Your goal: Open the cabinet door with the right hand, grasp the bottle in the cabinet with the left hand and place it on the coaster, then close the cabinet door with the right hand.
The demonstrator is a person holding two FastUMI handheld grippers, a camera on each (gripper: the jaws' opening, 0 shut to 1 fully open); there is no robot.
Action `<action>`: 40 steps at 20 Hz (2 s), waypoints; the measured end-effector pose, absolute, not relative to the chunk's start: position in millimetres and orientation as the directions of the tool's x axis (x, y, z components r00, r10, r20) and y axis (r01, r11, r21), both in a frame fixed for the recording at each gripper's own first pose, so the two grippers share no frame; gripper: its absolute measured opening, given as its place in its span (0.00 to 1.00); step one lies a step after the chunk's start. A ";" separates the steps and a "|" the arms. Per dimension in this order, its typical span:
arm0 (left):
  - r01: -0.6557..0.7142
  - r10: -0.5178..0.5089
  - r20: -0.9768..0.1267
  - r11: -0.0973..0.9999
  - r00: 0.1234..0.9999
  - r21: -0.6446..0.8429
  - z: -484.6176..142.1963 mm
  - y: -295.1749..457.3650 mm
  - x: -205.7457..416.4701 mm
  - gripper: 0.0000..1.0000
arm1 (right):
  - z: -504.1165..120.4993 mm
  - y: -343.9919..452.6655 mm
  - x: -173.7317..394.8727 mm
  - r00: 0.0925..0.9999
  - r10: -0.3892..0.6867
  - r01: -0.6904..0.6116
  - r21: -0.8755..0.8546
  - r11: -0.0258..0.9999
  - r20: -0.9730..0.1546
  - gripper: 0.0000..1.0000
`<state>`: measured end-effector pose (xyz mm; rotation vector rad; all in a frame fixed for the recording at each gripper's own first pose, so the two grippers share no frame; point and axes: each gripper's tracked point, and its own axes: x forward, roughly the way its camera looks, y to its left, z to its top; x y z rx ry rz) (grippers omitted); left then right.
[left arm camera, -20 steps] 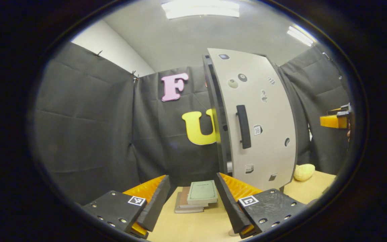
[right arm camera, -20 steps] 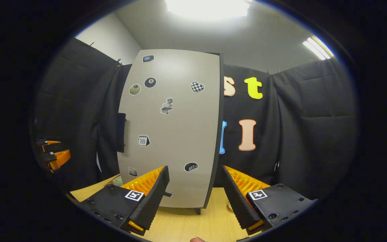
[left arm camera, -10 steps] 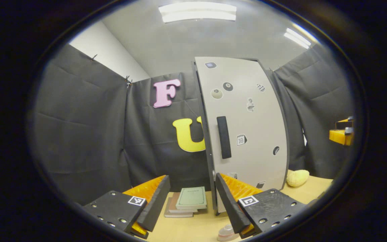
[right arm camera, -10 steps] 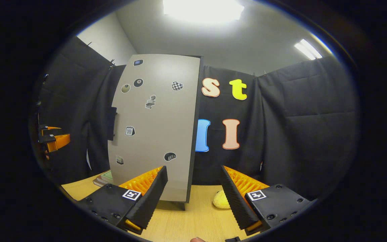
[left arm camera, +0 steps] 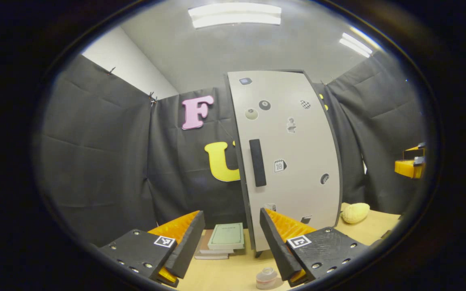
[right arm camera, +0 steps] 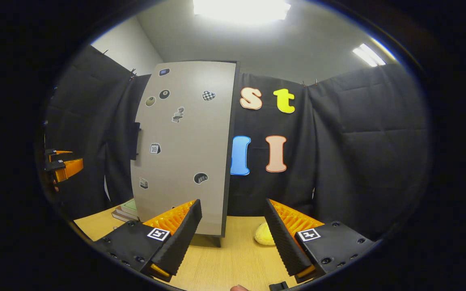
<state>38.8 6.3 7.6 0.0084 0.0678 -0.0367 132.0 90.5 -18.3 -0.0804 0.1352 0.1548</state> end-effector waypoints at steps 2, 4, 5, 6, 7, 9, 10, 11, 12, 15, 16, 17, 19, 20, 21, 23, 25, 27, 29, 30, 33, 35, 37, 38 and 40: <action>0.037 -0.036 -0.071 0.999 0.997 0.008 6.4 5.1 35.9 0.82 | -16.7 89.1 130.4 0.979 0.147 -0.157 -0.061 0.986 -0.140 0.99; 0.036 -0.035 -0.072 0.999 0.997 0.010 6.4 4.5 32.7 0.82 | -13.2 87.2 129.1 0.981 0.145 -0.152 -0.050 0.987 -0.132 0.99; 0.034 -0.033 -0.070 0.999 0.997 0.012 7.0 5.4 31.7 0.82 | -11.9 86.0 129.1 0.982 0.142 -0.149 -0.046 0.988 -0.127 0.98; 0.032 -0.031 -0.070 0.999 0.997 0.012 7.5 6.2 30.7 0.82 | -11.1 84.4 129.0 0.982 0.138 -0.145 -0.044 0.988 -0.125 0.97; 0.030 -0.030 -0.068 0.999 0.997 0.010 8.3 7.4 28.6 0.82 | -9.7 83.1 129.4 0.983 0.136 -0.142 -0.042 0.989 -0.124 0.99; 0.028 -0.027 -0.068 1.000 0.997 0.003 9.3 8.7 25.7 0.82 | -9.0 81.6 130.7 0.984 0.132 -0.137 -0.036 0.990 -0.124 0.99; 0.027 -0.027 -0.068 1.000 0.997 0.003 8.4 9.3 24.8 0.82 | -8.9 80.2 129.1 0.984 0.130 -0.135 -0.031 0.990 -0.124 0.97; 0.026 -0.025 -0.069 1.000 0.997 0.005 8.2 9.8 24.5 0.82 | -7.7 79.0 128.8 0.985 0.125 -0.130 -0.027 0.991 -0.123 0.97; 0.025 -0.025 -0.069 1.000 0.997 0.007 8.0 9.8 24.3 0.82 | -7.0 77.5 128.8 0.985 0.121 -0.125 -0.023 0.992 -0.121 0.97; 0.024 -0.024 -0.073 1.000 0.997 0.005 5.9 11.0 24.6 0.82 | -3.8 74.2 128.0 0.987 0.113 -0.115 -0.009 0.993 -0.117 0.97; 0.025 -0.025 -0.074 1.000 0.997 0.002 4.8 10.9 23.9 0.82 | -3.6 72.5 127.6 0.987 0.107 -0.109 -0.008 0.994 -0.116 0.97; 0.025 -0.025 -0.076 1.000 0.997 -0.001 4.5 10.9 24.1 0.82 | -3.0 72.2 127.7 0.988 0.105 -0.106 -0.006 0.994 -0.116 0.99; 0.024 -0.024 -0.079 1.000 0.997 0.000 2.4 11.9 25.5 0.82 | -2.3 71.7 129.5 0.989 0.100 -0.101 0.000 0.995 -0.113 0.99; 0.025 -0.024 -0.079 1.000 0.997 0.000 1.7 12.6 25.4 0.82 | -2.3 71.0 128.4 0.988 0.099 -0.099 0.004 0.995 -0.115 0.97; 0.027 -0.027 -0.078 1.000 0.997 0.000 2.0 12.3 25.8 0.82 | -2.5 70.2 128.1 0.989 0.097 -0.097 0.006 0.995 -0.114 0.97; 0.029 -0.029 -0.076 1.000 0.997 0.003 2.9 11.2 26.1 0.82 | -2.2 69.1 129.1 0.990 0.089 -0.089 0.006 0.996 -0.113 0.99; 0.032 -0.032 -0.075 0.999 0.997 0.006 3.0 10.4 27.1 0.82 | -1.5 68.5 126.9 0.990 0.087 -0.087 0.012 0.996 -0.110 0.99; 0.035 -0.035 -0.074 0.999 0.997 0.004 3.8 10.2 27.9 0.82 | -0.2 68.1 127.5 0.991 0.085 -0.083 0.015 0.996 -0.107 0.97; 0.037 -0.037 -0.072 0.999 0.997 0.004 4.8 9.6 27.5 0.82 | 0.2 67.5 127.8 0.991 0.082 -0.081 0.014 0.997 -0.105 0.99; 0.037 -0.037 -0.072 0.999 0.997 0.004 4.7 9.9 26.3 0.82 | 0.1 67.6 126.7 0.991 0.081 -0.080 0.014 0.997 -0.104 0.98; 0.040 -0.040 -0.069 0.999 0.997 0.001 7.0 9.5 25.4 0.84 | 1.4 67.7 125.6 0.992 0.078 -0.078 0.008 0.997 -0.099 0.97; 0.041 -0.040 -0.068 0.999 0.997 0.004 9.0 10.7 24.3 0.82 | 1.0 69.5 125.4 0.992 0.079 -0.079 0.004 0.997 -0.097 0.97; 0.042 -0.042 -0.068 0.999 0.997 0.005 9.9 10.3 24.5 0.82 | 0.9 70.2 124.5 0.992 0.079 -0.079 0.000 0.997 -0.097 0.98; 0.043 -0.043 -0.068 0.999 0.997 0.005 10.2 11.1 22.9 0.82 | 0.2 71.3 124.5 0.992 0.080 -0.080 -0.002 0.997 -0.099 0.97; 0.044 -0.044 -0.069 0.999 0.997 0.007 10.2 10.9 22.7 0.82 | 0.3 73.1 124.8 0.992 0.082 -0.082 -0.005 0.997 -0.097 0.97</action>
